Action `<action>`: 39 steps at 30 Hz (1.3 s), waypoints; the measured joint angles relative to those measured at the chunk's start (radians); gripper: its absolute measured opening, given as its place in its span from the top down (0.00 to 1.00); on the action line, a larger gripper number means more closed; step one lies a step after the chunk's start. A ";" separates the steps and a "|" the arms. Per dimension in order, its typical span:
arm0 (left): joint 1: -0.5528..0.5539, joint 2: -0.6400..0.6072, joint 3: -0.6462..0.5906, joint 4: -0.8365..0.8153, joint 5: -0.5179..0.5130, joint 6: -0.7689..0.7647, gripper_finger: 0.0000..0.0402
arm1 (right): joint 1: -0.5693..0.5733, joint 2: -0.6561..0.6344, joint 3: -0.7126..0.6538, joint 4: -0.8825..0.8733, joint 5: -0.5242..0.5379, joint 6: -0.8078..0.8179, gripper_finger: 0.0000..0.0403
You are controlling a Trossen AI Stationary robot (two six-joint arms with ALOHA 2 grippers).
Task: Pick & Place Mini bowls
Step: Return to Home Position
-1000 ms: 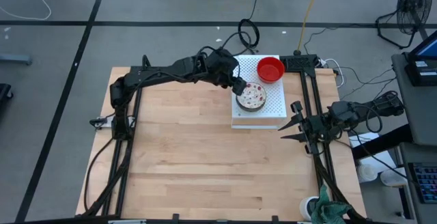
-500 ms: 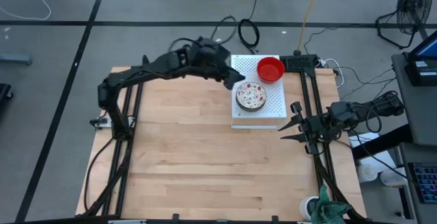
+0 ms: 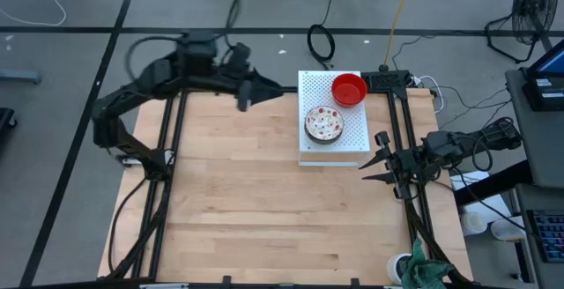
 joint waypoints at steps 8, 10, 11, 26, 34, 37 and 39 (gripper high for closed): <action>-0.033 -0.100 0.000 0.004 0.046 -0.005 0.52 | 0.000 0.000 0.000 0.000 0.000 0.000 0.74; -0.035 -0.119 0.000 0.002 0.071 -0.008 0.52 | 0.000 0.000 0.000 0.000 0.000 0.000 0.74; -0.040 -0.125 0.000 0.004 0.074 -0.010 0.52 | 0.000 0.000 0.000 0.000 0.000 0.000 0.74; -0.079 -0.158 0.000 -0.055 0.260 -0.030 0.52 | 0.000 0.000 0.000 0.001 0.000 0.003 0.74; -0.054 -0.158 0.000 -0.058 0.382 0.075 0.52 | 0.000 0.000 0.000 0.005 0.000 0.003 0.74; -0.055 -0.157 0.000 -0.059 0.382 0.168 0.52 | 0.000 0.000 0.000 0.005 0.000 0.003 0.74; -0.055 -0.155 0.000 -0.054 0.367 0.195 0.52 | 0.000 0.000 0.000 0.005 0.000 0.003 0.74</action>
